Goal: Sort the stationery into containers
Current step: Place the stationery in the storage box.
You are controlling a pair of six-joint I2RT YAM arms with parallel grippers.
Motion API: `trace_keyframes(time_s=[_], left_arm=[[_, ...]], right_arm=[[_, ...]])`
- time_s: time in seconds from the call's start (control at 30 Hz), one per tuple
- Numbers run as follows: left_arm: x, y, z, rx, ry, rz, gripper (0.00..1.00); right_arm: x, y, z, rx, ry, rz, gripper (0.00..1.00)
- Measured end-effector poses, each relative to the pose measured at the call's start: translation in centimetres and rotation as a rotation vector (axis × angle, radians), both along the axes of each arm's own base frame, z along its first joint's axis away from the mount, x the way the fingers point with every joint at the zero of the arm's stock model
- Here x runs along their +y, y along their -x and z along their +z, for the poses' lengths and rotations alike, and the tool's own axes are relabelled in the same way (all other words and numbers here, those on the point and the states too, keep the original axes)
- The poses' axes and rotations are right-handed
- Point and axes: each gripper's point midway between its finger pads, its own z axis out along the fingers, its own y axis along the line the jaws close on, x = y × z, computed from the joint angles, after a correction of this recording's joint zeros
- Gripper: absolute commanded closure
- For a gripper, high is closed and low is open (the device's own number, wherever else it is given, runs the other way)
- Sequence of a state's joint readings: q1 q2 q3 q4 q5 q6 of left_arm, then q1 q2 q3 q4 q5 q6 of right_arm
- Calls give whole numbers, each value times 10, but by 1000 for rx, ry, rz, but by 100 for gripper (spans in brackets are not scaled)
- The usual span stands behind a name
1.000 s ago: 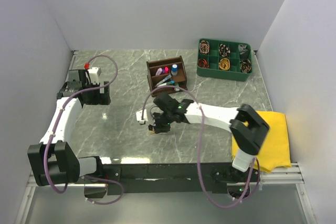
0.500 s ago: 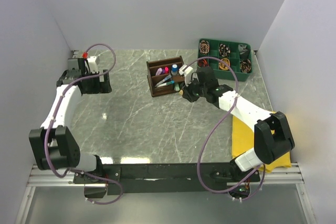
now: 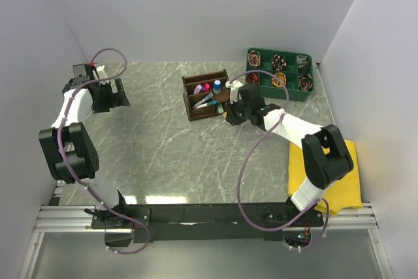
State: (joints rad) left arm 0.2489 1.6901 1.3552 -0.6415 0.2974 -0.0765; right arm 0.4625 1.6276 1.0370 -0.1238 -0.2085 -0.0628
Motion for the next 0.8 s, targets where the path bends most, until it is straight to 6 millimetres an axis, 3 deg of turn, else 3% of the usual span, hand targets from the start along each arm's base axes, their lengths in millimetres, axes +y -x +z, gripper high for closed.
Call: trace_keyframes(time_s=[0.43,0.67,0.8], left_arm=[[-5,-1,-8,22,24,-1,1],[-5,-1,-10,25,25,-1,1],[-5,-1,-10,25,28,-2,0]], right_arm=[[1,-47,-11,30,-34,-173,100],[0,-60,-31,69,-27,-256,100],[1,-67,-32,75,-40,-294,96]])
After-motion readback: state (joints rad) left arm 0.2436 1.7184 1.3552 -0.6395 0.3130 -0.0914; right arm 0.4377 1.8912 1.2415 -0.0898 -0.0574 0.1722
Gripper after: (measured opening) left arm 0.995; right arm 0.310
